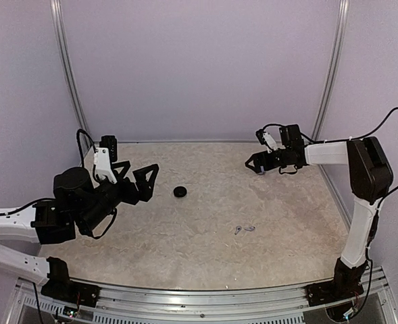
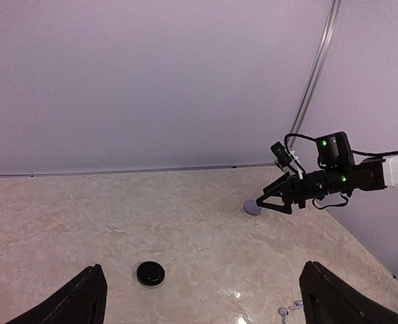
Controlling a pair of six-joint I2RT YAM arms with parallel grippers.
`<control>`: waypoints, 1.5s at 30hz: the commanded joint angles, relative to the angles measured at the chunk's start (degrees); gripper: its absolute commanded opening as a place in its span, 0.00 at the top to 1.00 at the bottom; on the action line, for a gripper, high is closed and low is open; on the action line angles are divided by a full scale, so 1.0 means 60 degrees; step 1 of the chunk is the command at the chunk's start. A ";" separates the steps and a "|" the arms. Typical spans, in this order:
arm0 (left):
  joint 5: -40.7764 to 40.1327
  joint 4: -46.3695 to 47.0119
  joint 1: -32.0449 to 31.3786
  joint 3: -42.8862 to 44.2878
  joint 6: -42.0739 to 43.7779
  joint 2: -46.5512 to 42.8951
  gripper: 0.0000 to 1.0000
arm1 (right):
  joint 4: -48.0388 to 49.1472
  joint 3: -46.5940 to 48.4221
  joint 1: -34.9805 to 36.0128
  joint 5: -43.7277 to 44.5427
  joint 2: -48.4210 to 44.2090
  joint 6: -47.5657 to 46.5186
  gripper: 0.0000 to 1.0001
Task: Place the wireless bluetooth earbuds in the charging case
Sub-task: Pick up the charging case from the corner of the board.
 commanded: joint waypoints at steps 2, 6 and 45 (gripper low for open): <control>0.1221 -0.0329 0.0465 0.0309 -0.0287 0.0181 0.01 | -0.0477 0.0398 -0.0466 0.0812 0.0495 -0.0444 0.07; 0.1393 -0.0336 0.0636 0.0360 -0.0288 0.0351 0.01 | -0.0759 0.0938 -0.0624 0.1107 0.0978 -0.0713 0.08; 0.1750 -0.0547 0.1083 0.0419 -0.0582 0.0487 0.01 | -0.2588 0.3175 -0.0647 0.1549 0.3262 -0.1263 0.44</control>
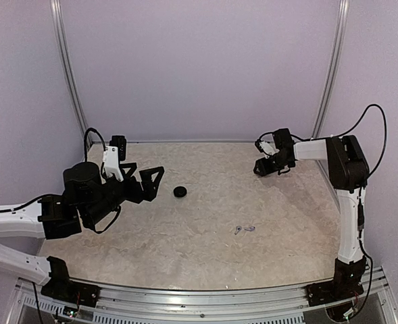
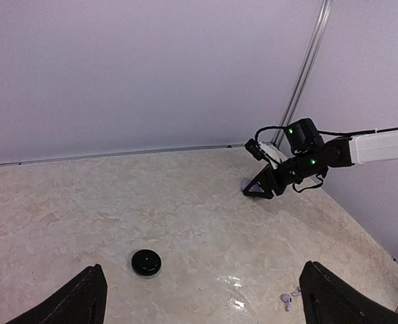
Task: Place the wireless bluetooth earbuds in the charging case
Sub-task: Pick up the charging case from the corner of the board, then pass from the right arm to the left
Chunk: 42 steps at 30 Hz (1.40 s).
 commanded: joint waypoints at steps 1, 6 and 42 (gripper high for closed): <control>0.0125 -0.0166 0.0105 0.0252 -0.0232 -0.0121 0.01 | -0.0541 0.0166 -0.0082 -0.0293 0.0277 -0.0124 0.46; 0.0323 -0.0155 0.0164 0.0181 -0.0499 -0.0174 0.01 | -0.0035 -0.0834 -0.0044 -0.0472 -0.0470 -0.0073 0.56; 0.6581 0.0392 0.0785 0.1911 -0.2146 0.1652 0.41 | 0.3911 -0.7893 0.8157 0.3592 -1.1356 -0.2593 0.58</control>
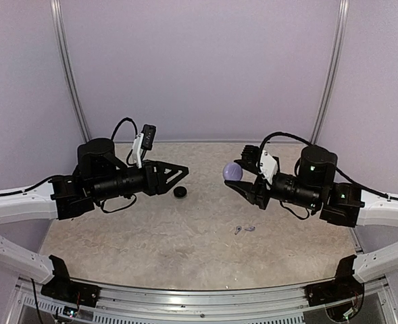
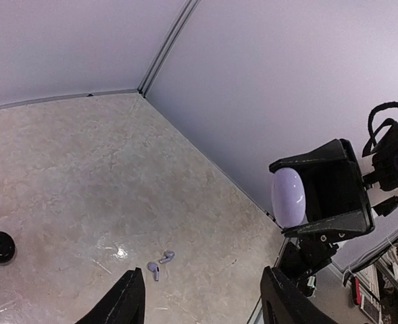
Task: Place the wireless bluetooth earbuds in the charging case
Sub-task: Pass from the right arm to the left
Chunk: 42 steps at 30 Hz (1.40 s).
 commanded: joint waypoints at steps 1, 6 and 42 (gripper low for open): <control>0.0555 0.1053 -0.0277 0.0048 -0.0260 0.0130 0.42 | -0.0228 0.0025 0.1024 0.1902 -0.0042 -0.0670 0.58; 0.0895 0.1732 -0.0708 0.0084 -0.0304 0.0582 0.42 | -0.0240 0.0168 0.1683 0.2478 0.0269 -0.0908 0.58; 0.1166 0.2539 -0.1304 0.0759 -0.0522 0.2338 0.61 | 0.0083 0.0424 0.2218 0.2304 0.0794 -0.0874 0.57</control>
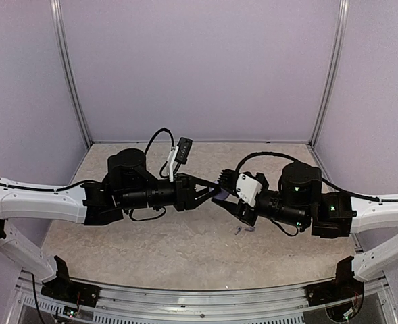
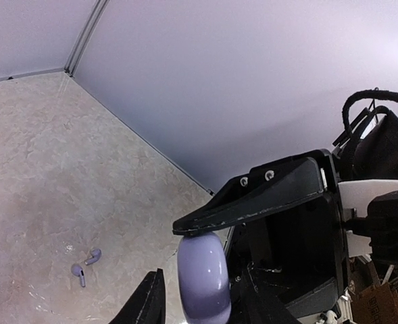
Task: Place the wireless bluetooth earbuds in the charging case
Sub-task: Pass from the right arm to the left, then pass from the left arm to the right
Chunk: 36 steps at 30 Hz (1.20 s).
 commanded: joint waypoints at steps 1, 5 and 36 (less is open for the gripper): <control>0.0046 0.0355 -0.0072 0.0241 -0.0025 0.0117 0.63 | 0.0281 0.0254 0.0142 -0.0005 0.0035 0.0022 0.57; -0.0044 0.0309 -0.0075 0.0198 0.0002 0.0071 0.71 | 0.0296 0.0198 0.0144 0.0045 0.0019 0.0040 0.56; 0.2228 -0.3653 0.0503 0.0449 0.4076 -0.1476 0.88 | -0.1031 -0.0612 -0.1453 -0.5656 -0.1173 0.3127 0.01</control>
